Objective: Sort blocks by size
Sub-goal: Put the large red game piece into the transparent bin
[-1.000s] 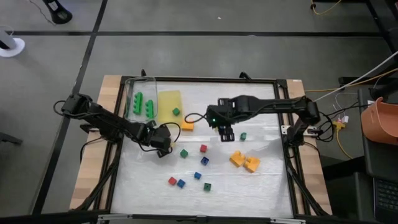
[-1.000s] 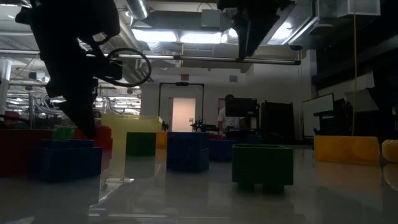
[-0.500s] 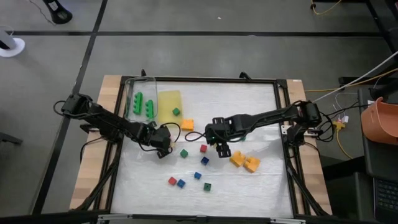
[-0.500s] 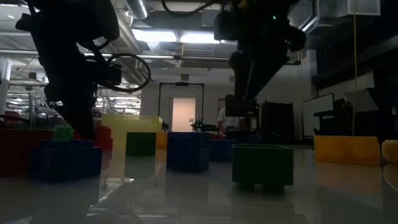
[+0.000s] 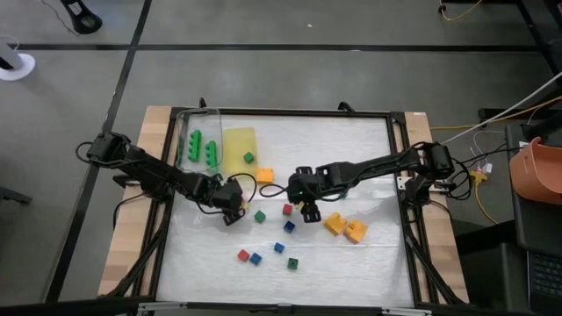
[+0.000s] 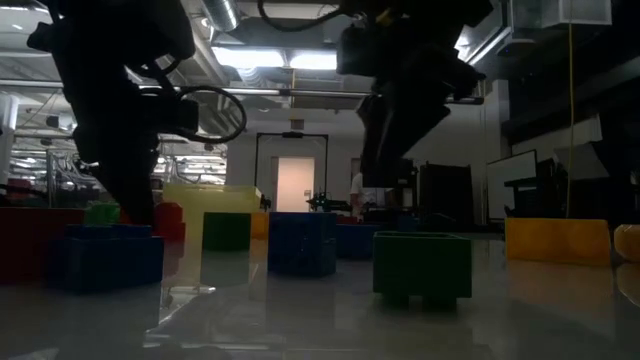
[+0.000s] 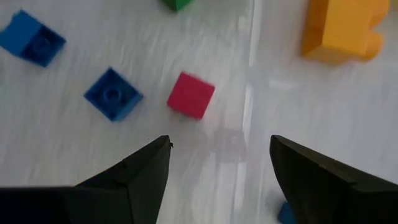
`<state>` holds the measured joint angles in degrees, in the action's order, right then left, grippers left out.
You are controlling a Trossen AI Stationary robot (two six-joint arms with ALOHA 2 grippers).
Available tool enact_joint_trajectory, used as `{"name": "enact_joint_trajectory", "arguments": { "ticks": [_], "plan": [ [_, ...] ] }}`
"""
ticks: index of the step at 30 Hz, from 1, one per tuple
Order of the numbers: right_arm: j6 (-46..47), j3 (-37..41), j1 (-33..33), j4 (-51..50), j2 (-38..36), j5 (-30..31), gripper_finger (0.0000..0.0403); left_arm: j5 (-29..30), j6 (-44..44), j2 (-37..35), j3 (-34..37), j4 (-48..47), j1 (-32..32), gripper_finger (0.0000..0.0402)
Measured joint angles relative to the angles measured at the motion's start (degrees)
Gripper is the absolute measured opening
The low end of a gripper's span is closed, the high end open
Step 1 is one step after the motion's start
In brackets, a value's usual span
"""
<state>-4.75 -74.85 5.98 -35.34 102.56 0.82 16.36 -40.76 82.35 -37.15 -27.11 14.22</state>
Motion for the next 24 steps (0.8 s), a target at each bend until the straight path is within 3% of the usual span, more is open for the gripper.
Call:
{"name": "enact_joint_trajectory", "arguments": {
  "ticks": [8,13,18,24],
  "plan": [
    [0.0,0.0,0.0,5.4,0.0,0.2,0.0273,-0.9,0.3,-1.6,-2.0,1.1,0.0,0.0109],
    [-0.1,0.0,0.0,9.4,0.0,5.4,0.0273,-0.4,2.4,-3.8,-4.5,0.9,0.0,0.0112],
    [0.3,0.0,-0.1,15.1,1.2,10.3,0.0273,-0.1,5.6,-9.0,-7.1,-1.7,-0.9,0.0111],
    [0.6,0.0,-2.6,21.7,4.2,8.5,0.0273,2.3,6.5,-18.4,-10.1,-10.7,-3.3,0.0117]
  ]
}}
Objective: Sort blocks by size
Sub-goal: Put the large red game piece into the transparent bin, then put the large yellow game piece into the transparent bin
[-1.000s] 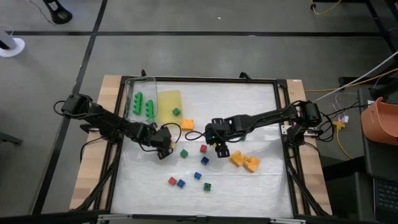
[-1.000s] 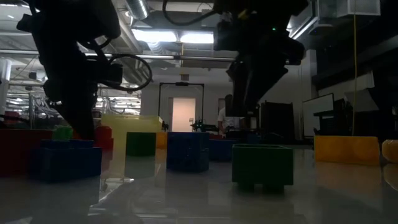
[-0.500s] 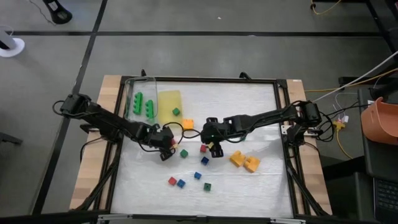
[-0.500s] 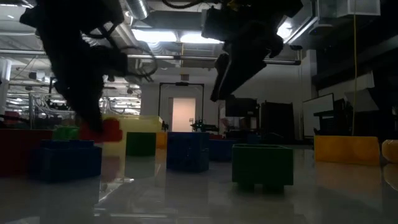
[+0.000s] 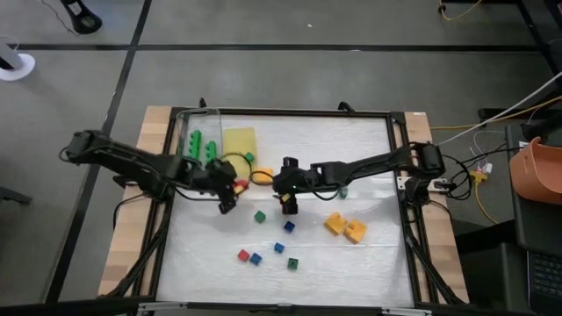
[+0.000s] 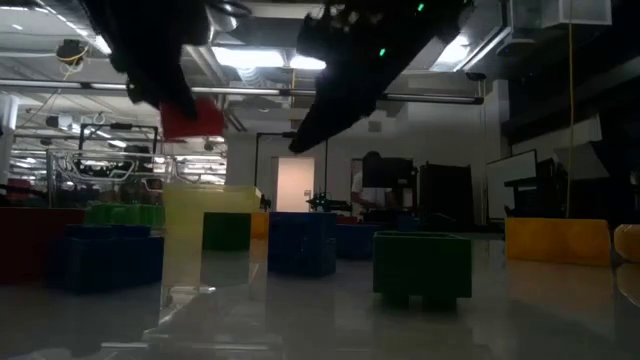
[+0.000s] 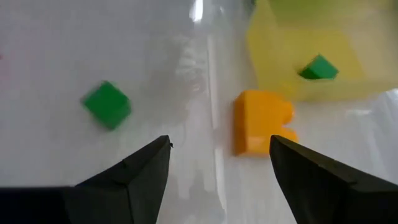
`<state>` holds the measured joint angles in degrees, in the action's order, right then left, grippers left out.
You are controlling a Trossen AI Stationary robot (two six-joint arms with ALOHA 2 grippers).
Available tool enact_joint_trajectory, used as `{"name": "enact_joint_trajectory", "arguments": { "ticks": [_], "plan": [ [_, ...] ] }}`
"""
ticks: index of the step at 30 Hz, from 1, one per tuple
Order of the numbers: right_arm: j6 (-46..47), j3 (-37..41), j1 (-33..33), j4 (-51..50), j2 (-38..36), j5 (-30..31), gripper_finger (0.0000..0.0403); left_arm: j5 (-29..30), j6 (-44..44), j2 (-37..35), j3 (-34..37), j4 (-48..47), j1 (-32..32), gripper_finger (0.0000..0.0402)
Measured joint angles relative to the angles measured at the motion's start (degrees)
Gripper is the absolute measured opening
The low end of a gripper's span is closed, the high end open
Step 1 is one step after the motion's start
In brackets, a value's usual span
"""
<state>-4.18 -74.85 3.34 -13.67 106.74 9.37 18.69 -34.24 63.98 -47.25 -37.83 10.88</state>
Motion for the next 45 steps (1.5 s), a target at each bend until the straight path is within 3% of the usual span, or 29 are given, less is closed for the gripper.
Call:
{"name": "enact_joint_trajectory", "arguments": {
  "ticks": [8,14,26,34,45],
  "plan": [
    [-0.6,0.0,-4.8,6.7,5.6,-1.5,0.0273,11.5,-6.0,-13.6,-0.8,-15.6,-4.7,0.0116],
    [-0.9,0.0,-7.0,13.2,9.8,-2.4,0.0273,18.8,-11.4,-18.7,-0.2,-24.4,-9.3,0.0135],
    [-2.5,0.0,-7.6,17.1,13.8,-2.2,0.0273,18.8,-7.8,-18.0,5.0,-24.5,-19.8,0.0187],
    [-2.4,-0.2,-7.5,17.8,15.4,-0.4,0.0270,14.6,-7.7,-18.0,5.4,-24.3,-22.7,0.0213],
    [-2.3,-0.3,-7.4,17.1,15.4,-1.2,0.0161,12.6,-7.0,-18.0,5.4,-24.0,-22.6,0.0204]
  ]
}}
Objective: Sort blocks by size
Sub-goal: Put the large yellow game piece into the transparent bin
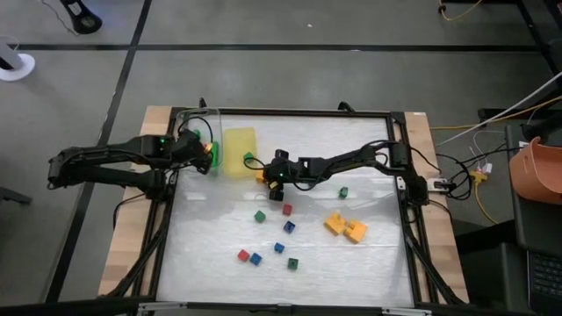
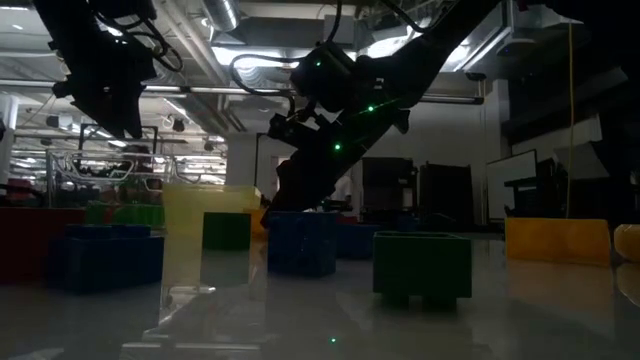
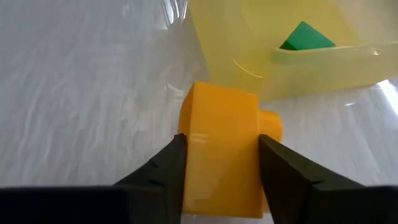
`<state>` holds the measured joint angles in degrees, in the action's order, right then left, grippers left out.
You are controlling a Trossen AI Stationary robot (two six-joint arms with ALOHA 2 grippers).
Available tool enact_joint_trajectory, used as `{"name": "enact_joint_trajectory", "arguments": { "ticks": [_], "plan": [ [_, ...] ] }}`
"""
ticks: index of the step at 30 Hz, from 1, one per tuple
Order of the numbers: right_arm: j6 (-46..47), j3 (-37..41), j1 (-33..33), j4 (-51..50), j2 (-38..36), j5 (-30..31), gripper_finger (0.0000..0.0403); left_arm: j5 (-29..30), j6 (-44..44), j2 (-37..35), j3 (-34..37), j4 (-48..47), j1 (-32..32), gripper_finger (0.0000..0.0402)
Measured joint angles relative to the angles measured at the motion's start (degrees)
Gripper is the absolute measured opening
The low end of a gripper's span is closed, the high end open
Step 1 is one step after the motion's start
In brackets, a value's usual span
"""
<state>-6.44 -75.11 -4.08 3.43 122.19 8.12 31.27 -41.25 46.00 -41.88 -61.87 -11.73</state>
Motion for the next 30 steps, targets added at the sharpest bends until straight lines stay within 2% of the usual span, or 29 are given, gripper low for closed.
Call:
{"name": "enact_joint_trajectory", "arguments": {
  "ticks": [5,11,18,23,30],
  "plan": [
    [0.0,0.0,0.4,-0.1,-0.1,0.3,0.0158,-0.2,0.1,0.0,0.0,0.0,0.0,0.0204],
    [0.1,-3.3,1.6,-6.0,0.2,1.7,0.0186,-0.2,1.3,0.0,0.0,0.4,0.0,0.0204],
    [-0.3,-10.4,2.3,-20.7,0.3,1.3,0.0158,-0.2,4.4,-0.2,-0.8,2.0,0.0,0.0204],
    [-0.3,-16.6,3.0,-31.7,0.4,0.6,0.0155,-0.2,6.4,-0.2,-2.9,2.0,0.0,0.0204],
    [-1.7,-23.2,4.2,-37.0,0.3,-0.5,0.0123,-0.2,8.7,-0.2,-5.5,2.1,0.0,0.0204]
  ]
}}
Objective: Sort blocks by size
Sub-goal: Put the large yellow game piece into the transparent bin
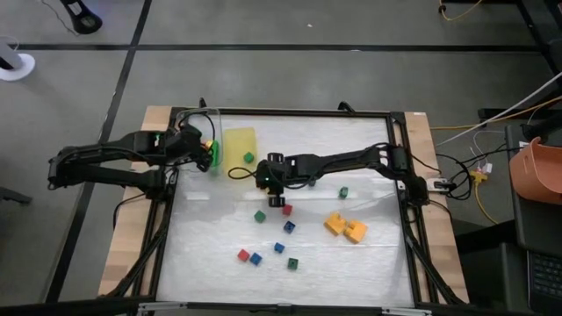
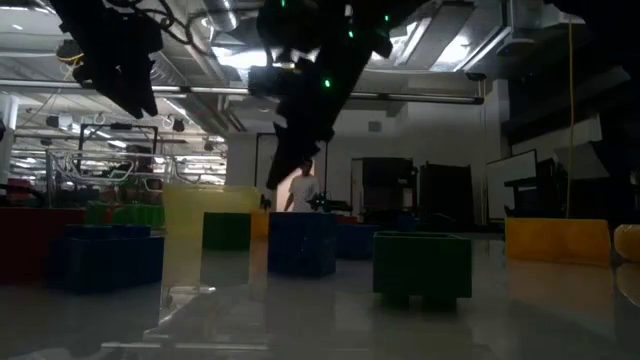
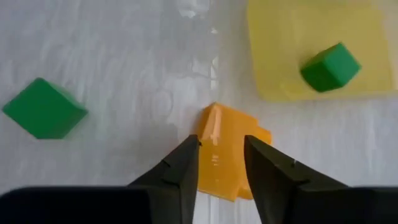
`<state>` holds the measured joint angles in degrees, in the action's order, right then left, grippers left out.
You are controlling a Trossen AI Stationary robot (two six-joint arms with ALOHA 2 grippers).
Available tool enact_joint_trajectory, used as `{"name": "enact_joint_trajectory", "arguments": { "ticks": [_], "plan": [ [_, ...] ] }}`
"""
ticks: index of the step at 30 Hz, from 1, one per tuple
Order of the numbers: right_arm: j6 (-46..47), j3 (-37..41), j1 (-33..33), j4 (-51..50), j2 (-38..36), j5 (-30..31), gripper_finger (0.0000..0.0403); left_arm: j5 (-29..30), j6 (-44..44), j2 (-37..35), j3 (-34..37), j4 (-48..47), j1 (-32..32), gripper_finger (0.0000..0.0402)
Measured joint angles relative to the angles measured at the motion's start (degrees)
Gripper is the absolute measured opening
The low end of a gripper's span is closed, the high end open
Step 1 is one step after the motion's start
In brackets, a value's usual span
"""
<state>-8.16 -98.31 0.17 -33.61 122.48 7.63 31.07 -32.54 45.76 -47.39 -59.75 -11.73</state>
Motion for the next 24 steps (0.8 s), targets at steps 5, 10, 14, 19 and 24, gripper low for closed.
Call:
{"name": "enact_joint_trajectory", "arguments": {
  "ticks": [5,10,14,19,24],
  "plan": [
    [0.4,-0.3,0.3,-1.5,0.0,0.2,0.0095,-2.2,0.0,0.0,-0.2,-0.1,0.1,0.0204],
    [0.3,-0.3,0.2,-4.0,0.0,0.2,0.0092,-4.2,0.0,0.0,-0.2,0.0,0.1,0.0204],
    [0.3,-0.3,0.2,-5.6,0.0,0.2,0.0113,-5.3,0.0,0.0,-0.2,0.4,0.1,0.0204],
    [0.9,-0.3,0.2,-5.1,0.8,-0.2,0.0169,-5.6,2.0,0.0,0.3,2.0,1.3,0.0204],
    [6.3,-0.3,0.3,-5.2,1.5,0.3,0.0219,-5.7,4.3,0.2,2.0,4.7,4.1,0.0204]
  ]
}}
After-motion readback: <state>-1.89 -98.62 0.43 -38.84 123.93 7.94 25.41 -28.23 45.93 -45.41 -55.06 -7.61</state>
